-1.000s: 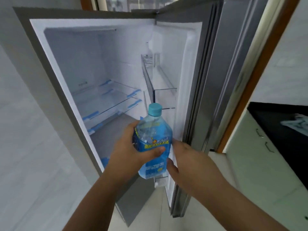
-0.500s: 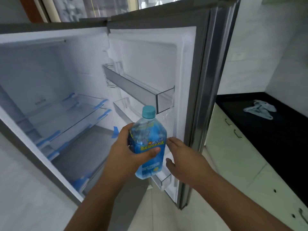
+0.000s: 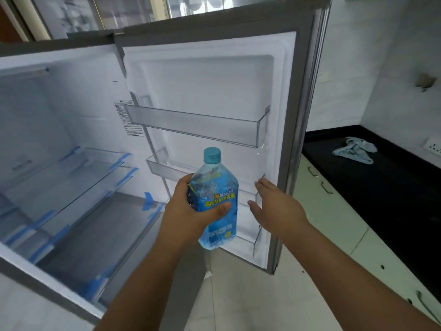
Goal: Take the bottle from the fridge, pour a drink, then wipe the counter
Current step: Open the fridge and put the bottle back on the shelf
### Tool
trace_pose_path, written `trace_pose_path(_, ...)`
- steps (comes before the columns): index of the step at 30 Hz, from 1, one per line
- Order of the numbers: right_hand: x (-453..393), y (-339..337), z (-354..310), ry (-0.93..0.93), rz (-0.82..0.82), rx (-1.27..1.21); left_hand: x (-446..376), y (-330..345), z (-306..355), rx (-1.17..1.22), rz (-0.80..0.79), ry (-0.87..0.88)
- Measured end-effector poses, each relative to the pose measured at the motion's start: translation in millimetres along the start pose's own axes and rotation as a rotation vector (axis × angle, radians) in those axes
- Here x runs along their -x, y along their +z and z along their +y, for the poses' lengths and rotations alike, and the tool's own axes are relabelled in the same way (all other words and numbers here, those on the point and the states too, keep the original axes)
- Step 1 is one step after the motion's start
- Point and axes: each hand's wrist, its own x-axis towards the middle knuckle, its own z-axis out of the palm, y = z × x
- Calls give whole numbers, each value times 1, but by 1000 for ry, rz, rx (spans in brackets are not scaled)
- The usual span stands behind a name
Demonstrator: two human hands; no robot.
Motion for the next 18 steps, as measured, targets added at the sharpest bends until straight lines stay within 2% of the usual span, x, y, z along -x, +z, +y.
trace_pose_path(6, -32, -4, 24, 9, 33, 44, -34, 19, 1, -46, -5, -2)
trace_pose_path(9, -36, -17, 19, 20, 18, 144, -48, 25, -1, -56, -13, -9)
trace_pose_path(11, -36, -26, 7, -32, 109, 157, -56, 24, -3, -60, -3, -17)
trace_pose_path(13, -39, -33, -12, -134, 140, 35, -62, 19, -4, -64, 25, -14)
trace_pose_path(18, -72, -18, -55, -359, -224, -395, -67, -13, 2, -62, 187, -30)
